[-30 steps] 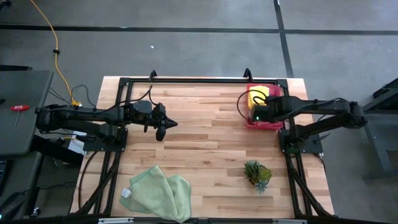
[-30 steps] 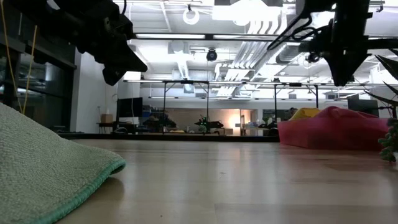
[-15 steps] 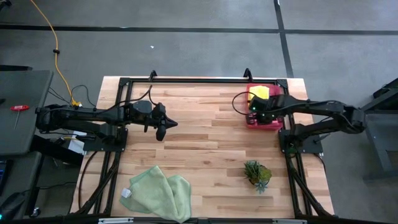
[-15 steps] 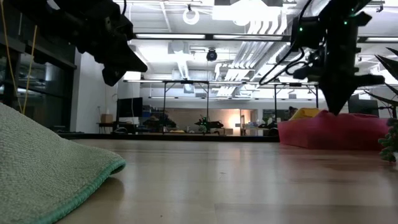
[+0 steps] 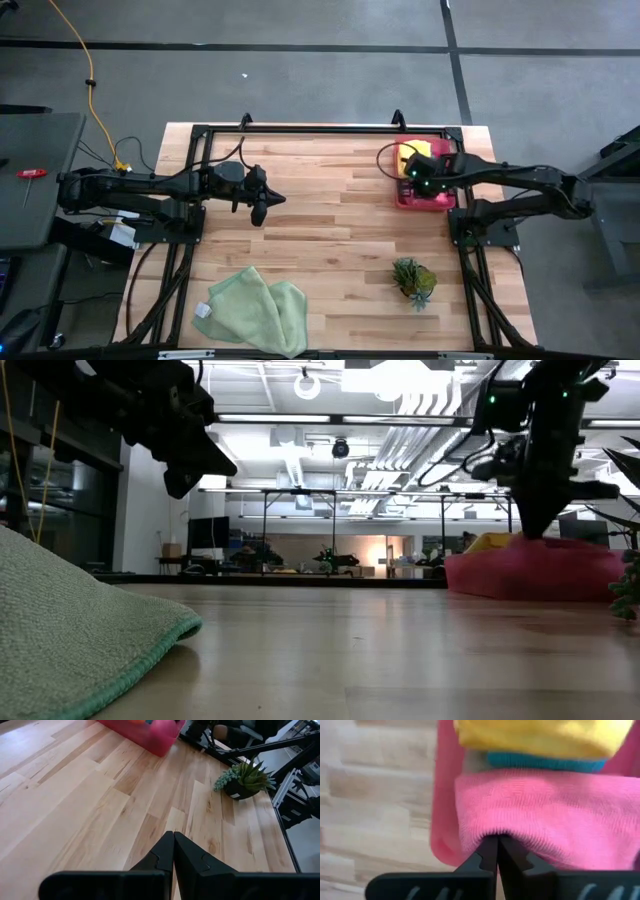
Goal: Fold microfiber towels
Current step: Put the folded pink microfiber cloth into the red bin
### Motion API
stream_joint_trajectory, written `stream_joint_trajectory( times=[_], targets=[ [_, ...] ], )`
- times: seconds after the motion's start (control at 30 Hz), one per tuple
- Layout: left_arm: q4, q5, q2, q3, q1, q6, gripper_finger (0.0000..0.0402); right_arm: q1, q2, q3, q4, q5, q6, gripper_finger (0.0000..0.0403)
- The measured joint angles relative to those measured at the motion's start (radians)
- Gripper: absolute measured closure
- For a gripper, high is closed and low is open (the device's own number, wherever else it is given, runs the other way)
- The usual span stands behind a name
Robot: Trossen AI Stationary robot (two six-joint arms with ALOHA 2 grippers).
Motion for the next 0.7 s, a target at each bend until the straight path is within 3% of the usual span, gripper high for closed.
stream_joint_trajectory(
  times=[0.1,0.43,0.7],
  targets=[
    [0.0,0.0,0.0,0.0,0.0,0.0,0.0401,-0.001,-0.015,0.019,0.0,0.016,-0.004,0.0403],
    [0.0,-0.009,0.0,0.0,0.0,-0.003,0.0401,0.003,0.061,-0.053,0.022,-0.092,-0.046,0.0403],
    [0.0,-0.01,0.0,0.0,0.0,-0.002,0.0401,-0.018,-0.009,0.054,-0.068,-0.184,-0.19,0.0403]
  ],
)
